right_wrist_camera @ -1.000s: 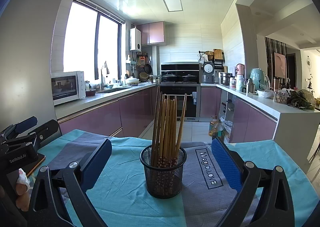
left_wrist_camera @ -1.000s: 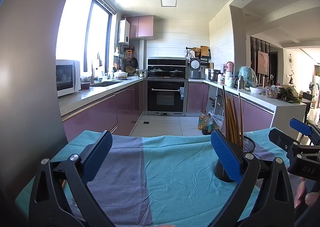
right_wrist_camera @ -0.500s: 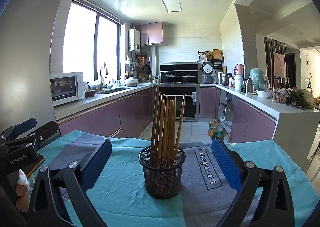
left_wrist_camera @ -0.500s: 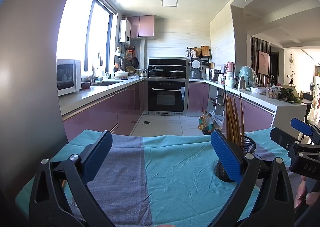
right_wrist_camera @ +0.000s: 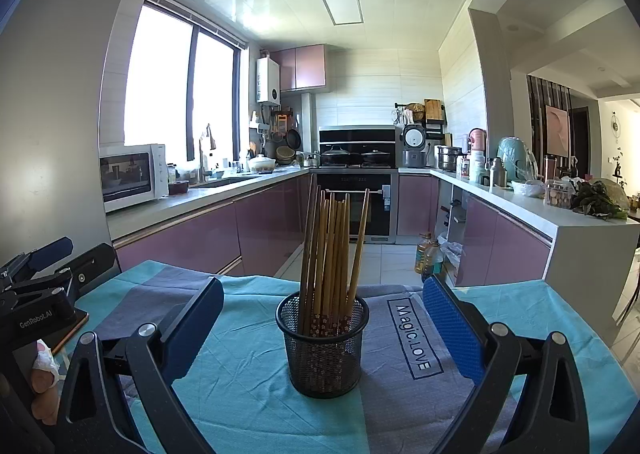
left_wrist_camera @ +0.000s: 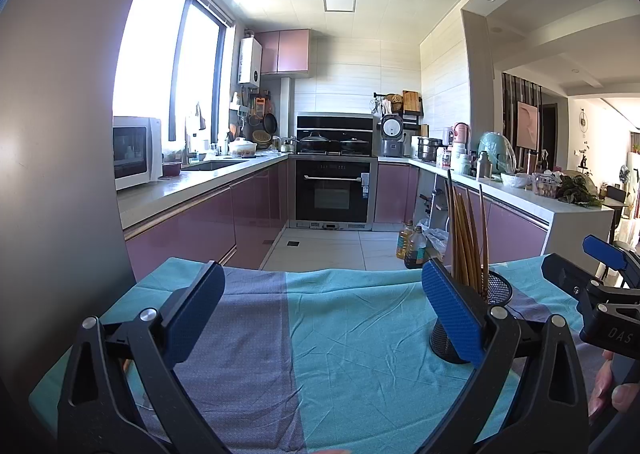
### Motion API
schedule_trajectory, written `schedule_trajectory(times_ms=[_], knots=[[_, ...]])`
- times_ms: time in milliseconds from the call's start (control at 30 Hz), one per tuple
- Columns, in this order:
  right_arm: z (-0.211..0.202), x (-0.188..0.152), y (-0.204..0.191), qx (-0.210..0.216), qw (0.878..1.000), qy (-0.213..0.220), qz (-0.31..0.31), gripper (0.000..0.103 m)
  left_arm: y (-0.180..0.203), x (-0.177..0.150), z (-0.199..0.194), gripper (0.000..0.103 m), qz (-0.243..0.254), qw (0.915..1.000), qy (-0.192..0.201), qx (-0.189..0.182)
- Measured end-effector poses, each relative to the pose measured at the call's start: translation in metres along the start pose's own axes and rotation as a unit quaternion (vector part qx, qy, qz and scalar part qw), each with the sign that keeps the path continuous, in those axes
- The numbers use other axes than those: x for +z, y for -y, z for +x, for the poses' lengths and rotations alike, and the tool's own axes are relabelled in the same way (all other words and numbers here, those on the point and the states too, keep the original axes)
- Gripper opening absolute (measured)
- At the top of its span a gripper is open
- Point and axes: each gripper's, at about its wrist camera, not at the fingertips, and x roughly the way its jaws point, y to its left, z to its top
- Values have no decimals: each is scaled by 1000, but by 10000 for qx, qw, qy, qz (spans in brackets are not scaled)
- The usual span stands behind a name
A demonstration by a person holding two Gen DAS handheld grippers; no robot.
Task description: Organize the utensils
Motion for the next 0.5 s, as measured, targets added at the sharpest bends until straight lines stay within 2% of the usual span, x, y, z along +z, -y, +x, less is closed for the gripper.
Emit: schedule_trajectory(times_ms=[500], knots=[[-1,0,-1,0,10000,4,-2,97,0,0,0,97,-2,10000,-13,-6]])
